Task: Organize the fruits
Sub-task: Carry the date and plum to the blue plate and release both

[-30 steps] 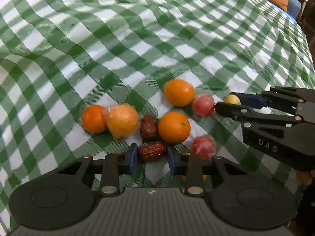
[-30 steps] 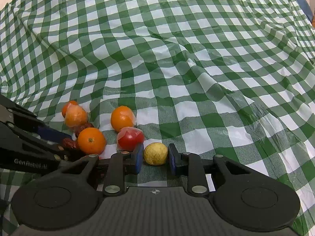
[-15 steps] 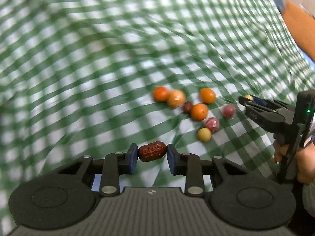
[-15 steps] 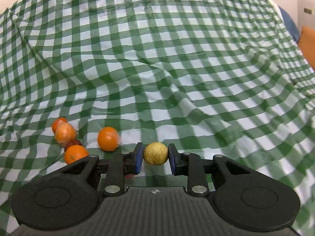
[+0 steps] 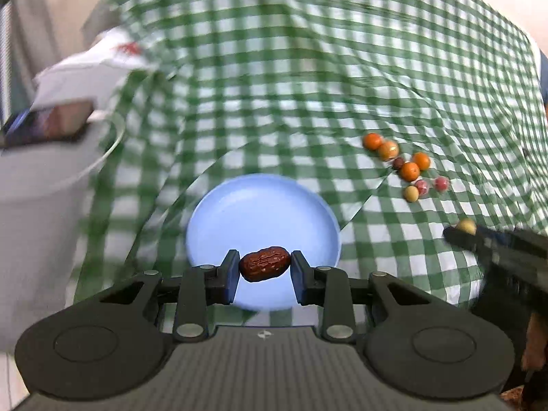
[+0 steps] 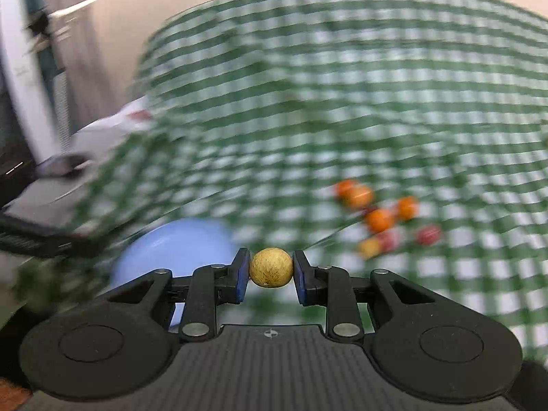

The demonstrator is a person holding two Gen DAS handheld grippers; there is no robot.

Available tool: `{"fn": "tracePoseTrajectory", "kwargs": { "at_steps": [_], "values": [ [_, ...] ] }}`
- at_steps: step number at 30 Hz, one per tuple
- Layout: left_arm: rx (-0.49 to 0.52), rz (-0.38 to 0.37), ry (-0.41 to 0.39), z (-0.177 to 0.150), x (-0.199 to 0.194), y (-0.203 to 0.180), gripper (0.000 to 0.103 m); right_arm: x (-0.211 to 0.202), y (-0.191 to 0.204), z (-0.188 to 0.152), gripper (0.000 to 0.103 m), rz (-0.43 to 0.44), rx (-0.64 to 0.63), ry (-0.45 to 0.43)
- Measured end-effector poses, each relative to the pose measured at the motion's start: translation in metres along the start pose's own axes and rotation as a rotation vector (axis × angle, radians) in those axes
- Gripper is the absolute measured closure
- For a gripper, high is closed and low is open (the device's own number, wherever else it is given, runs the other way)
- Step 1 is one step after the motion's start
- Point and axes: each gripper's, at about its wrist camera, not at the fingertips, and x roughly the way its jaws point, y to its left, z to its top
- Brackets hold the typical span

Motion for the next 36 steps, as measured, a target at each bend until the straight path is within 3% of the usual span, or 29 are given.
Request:
{"fn": "tracePoseTrajectory", "kwargs": {
  "at_steps": [4,10,24,36],
  "values": [
    [-0.058,0.005,-0.008,-0.021,-0.013,0.019,0.068,-0.004,0.051,-0.01,0.075,0.059,-0.122,0.04],
    [-0.103,-0.01,-0.038,-0.031,-0.022,0.032,0.068,-0.01,0.088,-0.02,0.075,0.078,-0.262,0.06],
    [-0.142,-0.007,-0.031,-0.028,-0.015,0.043,0.068,-0.001,0.084,-0.02,0.075,0.056,-0.274,0.103],
    [-0.123,0.008,0.008,0.002,0.021,0.038,0.068,0.048,0.08,-0.01,0.075,0.038,-0.249,0.162]
  ]
}}
